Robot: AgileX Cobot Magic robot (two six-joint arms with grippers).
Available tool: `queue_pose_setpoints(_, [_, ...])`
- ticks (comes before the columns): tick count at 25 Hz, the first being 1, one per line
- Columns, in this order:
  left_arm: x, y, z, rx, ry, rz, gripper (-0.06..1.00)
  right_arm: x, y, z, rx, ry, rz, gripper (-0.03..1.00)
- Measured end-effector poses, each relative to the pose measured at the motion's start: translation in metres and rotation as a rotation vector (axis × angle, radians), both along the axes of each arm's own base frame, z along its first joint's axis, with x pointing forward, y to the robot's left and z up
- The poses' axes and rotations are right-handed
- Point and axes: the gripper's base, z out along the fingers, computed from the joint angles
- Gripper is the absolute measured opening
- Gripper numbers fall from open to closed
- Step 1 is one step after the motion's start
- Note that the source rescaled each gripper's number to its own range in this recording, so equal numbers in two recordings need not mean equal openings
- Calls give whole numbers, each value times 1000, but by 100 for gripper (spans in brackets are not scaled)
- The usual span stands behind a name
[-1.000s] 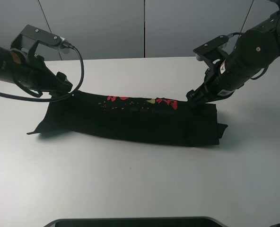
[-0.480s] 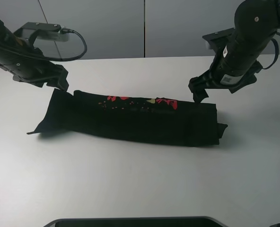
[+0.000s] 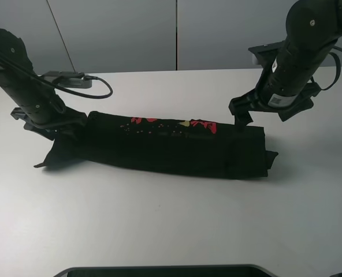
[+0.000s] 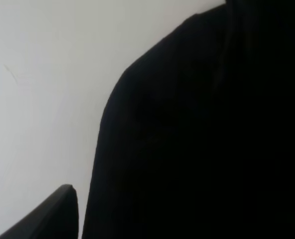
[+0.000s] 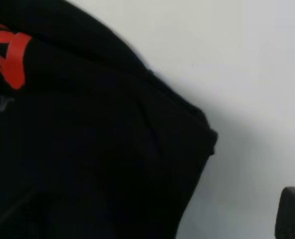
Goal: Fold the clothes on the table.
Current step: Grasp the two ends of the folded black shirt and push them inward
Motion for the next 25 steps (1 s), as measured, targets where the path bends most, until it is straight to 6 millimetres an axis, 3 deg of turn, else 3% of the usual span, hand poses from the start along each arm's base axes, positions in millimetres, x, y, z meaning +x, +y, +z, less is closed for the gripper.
queue_pose_setpoints(6, [0,0,-15,15,39,0,88,-3,3,-2,34,41,-60,100])
queue_pose_setpoints(16, [1,0,-16,16,38,-1,88,-4,2,-13,18,88,-109,100])
queue_pose_setpoints(25, [1,0,-16,16,38,-1,88,-25,-6,-37,10,137,-193,100])
